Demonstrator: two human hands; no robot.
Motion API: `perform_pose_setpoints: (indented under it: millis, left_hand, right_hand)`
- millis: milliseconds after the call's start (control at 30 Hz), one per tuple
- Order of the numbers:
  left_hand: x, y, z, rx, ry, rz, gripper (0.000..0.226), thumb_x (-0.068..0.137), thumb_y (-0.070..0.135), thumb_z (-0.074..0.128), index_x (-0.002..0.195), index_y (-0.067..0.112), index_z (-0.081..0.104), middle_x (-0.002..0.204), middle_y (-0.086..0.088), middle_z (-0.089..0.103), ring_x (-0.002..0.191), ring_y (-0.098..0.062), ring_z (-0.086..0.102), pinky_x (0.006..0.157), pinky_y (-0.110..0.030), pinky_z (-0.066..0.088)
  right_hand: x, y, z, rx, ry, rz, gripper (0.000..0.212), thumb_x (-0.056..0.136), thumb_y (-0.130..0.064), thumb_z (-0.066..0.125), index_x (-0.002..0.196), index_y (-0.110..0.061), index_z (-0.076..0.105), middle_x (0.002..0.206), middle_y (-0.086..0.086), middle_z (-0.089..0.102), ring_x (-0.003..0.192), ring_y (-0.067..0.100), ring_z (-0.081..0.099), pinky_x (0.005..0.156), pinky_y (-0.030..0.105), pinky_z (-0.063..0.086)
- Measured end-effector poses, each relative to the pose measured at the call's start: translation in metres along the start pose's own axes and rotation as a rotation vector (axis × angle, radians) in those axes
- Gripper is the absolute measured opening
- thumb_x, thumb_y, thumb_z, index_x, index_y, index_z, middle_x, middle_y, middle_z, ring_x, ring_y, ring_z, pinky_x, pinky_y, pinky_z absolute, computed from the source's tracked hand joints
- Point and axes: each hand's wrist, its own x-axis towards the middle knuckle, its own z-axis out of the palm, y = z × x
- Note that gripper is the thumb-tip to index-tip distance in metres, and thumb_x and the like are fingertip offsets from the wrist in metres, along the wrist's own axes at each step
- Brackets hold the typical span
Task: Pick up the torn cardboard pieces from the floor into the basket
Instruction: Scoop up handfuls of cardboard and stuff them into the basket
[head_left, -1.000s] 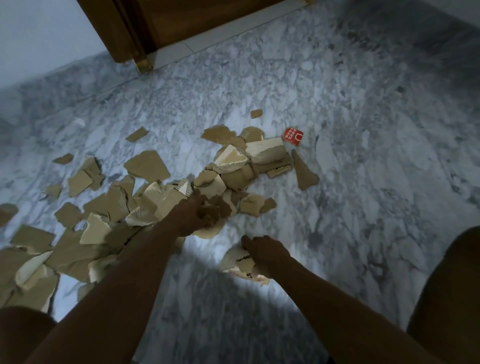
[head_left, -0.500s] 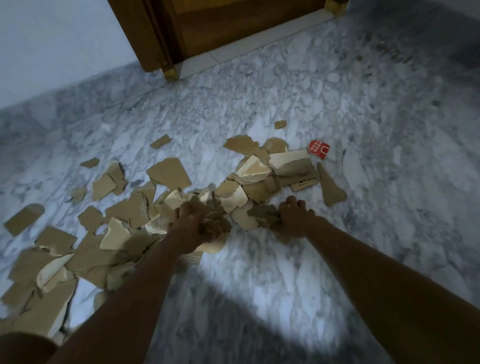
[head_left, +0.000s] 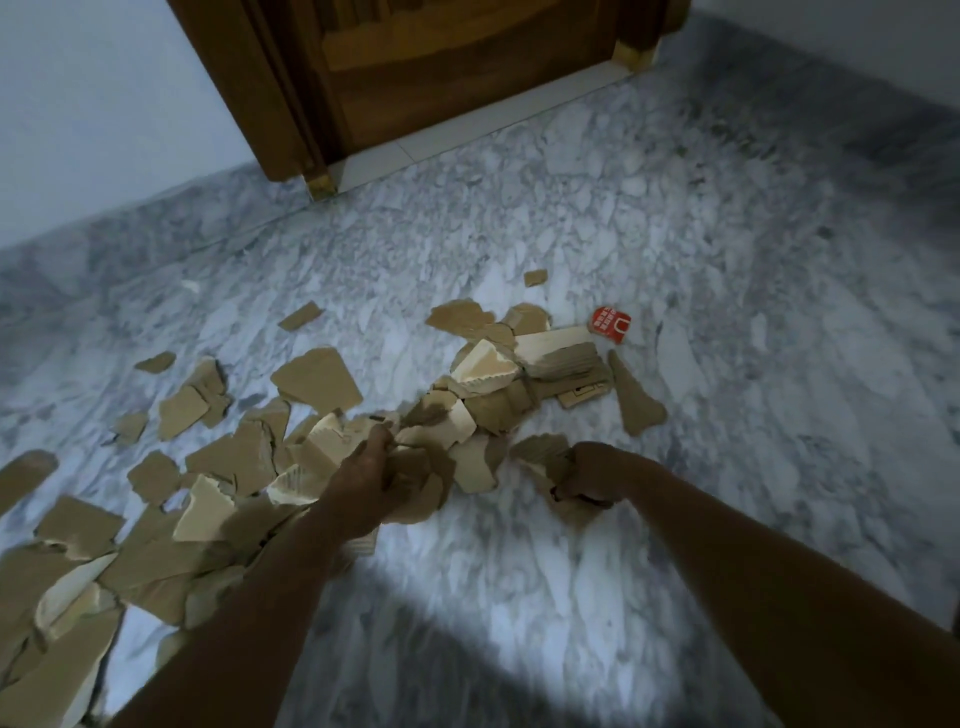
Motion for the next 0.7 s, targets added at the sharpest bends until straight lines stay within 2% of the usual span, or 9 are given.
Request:
perform_pose_setpoints:
  millis: [67, 133, 233, 300, 400, 467, 567, 633, 700]
  left_hand:
    - [0.008, 0.015, -0.009, -0.123, -0.027, 0.041, 0.068, 0.068, 0.032, 0.074, 0.118, 0.012, 0.033, 0.087, -0.008, 0.064, 0.071, -0.01, 0.067, 0.059, -0.03, 0.053]
    - [0.024, 0.034, -0.014, -0.19, -0.041, 0.06, 0.082, 0.064, 0.035, 0.077, 0.127, 0.013, 0.029, 0.087, -0.015, 0.067, 0.072, -0.016, 0.068, 0.062, -0.032, 0.053]
    - [0.053, 0.067, -0.014, -0.104, -0.111, 0.029, 0.078, 0.055, 0.064, 0.071, 0.117, 0.022, 0.054, 0.095, -0.006, 0.071, 0.085, -0.023, 0.068, 0.074, -0.04, 0.055]
    - [0.073, 0.086, -0.006, -0.126, -0.161, 0.017, 0.062, 0.053, 0.064, 0.075, 0.101, 0.026, 0.069, 0.094, 0.001, 0.073, 0.088, -0.018, 0.07, 0.079, -0.043, 0.056]
    - [0.09, 0.114, 0.016, -0.104, -0.234, 0.028, 0.024, 0.061, 0.044, 0.086, 0.079, 0.037, 0.071, 0.072, 0.016, 0.071, 0.073, 0.002, 0.067, 0.07, -0.026, 0.053]
    - [0.096, 0.128, 0.03, -0.031, -0.287, 0.021, 0.023, 0.072, 0.027, 0.086, 0.078, 0.036, 0.066, 0.065, 0.022, 0.067, 0.067, 0.012, 0.062, 0.065, -0.011, 0.046]
    - [0.096, 0.149, 0.042, 0.048, -0.295, 0.056, 0.039, 0.064, 0.056, 0.083, 0.09, 0.028, 0.073, 0.086, 0.014, 0.07, 0.083, -0.001, 0.064, 0.078, -0.028, 0.049]
    - [0.097, 0.162, 0.042, 0.107, -0.317, 0.084, 0.032, 0.072, 0.044, 0.081, 0.093, 0.022, 0.072, 0.087, 0.012, 0.065, 0.082, -0.003, 0.059, 0.076, -0.027, 0.044]
    - [0.105, 0.169, 0.043, 0.124, -0.337, 0.089, 0.018, 0.079, 0.026, 0.08, 0.095, 0.021, 0.072, 0.086, 0.01, 0.064, 0.078, -0.001, 0.056, 0.071, -0.02, 0.038]
  right_hand:
    - [0.004, 0.023, -0.029, 0.082, 0.103, 0.051, 0.051, 0.092, -0.033, 0.067, 0.132, -0.001, 0.056, 0.13, 0.017, 0.061, 0.118, 0.031, 0.058, 0.085, 0.031, 0.045]
    - [0.017, 0.048, -0.055, 0.188, 0.267, 0.112, 0.061, 0.087, -0.036, 0.07, 0.136, -0.004, 0.051, 0.128, 0.018, 0.06, 0.117, 0.034, 0.058, 0.086, 0.033, 0.046]
    - [0.034, 0.071, -0.078, 0.223, 0.364, 0.239, 0.068, 0.086, -0.049, 0.066, 0.136, -0.008, 0.047, 0.132, 0.019, 0.049, 0.123, 0.037, 0.049, 0.102, 0.042, 0.041]
    - [0.044, 0.076, -0.074, 0.212, 0.382, 0.278, 0.065, 0.09, -0.051, 0.061, 0.138, -0.01, 0.045, 0.138, 0.016, 0.043, 0.131, 0.037, 0.038, 0.108, 0.044, 0.033]
    - [0.063, 0.089, -0.047, 0.19, 0.393, 0.257, 0.066, 0.086, -0.062, 0.056, 0.131, -0.015, 0.05, 0.135, 0.011, 0.043, 0.126, 0.037, 0.033, 0.095, 0.045, 0.034]
    - [0.063, 0.099, -0.034, 0.267, 0.451, 0.257, 0.072, 0.081, -0.061, 0.063, 0.131, -0.012, 0.046, 0.131, 0.015, 0.046, 0.122, 0.038, 0.04, 0.091, 0.042, 0.037]
    - [0.049, 0.119, -0.032, 0.536, 0.442, 0.269, 0.089, 0.07, -0.044, 0.085, 0.132, -0.007, 0.034, 0.125, 0.017, 0.054, 0.117, 0.035, 0.055, 0.094, 0.041, 0.047]
    - [0.04, 0.134, -0.032, 0.593, 0.373, 0.266, 0.086, 0.066, -0.041, 0.089, 0.13, -0.007, 0.044, 0.112, 0.01, 0.062, 0.107, 0.028, 0.063, 0.084, 0.035, 0.053]
    - [0.037, 0.144, -0.03, 0.533, 0.314, 0.222, 0.067, 0.068, -0.047, 0.086, 0.118, -0.01, 0.061, 0.097, 0.004, 0.068, 0.092, 0.021, 0.068, 0.075, 0.03, 0.057]
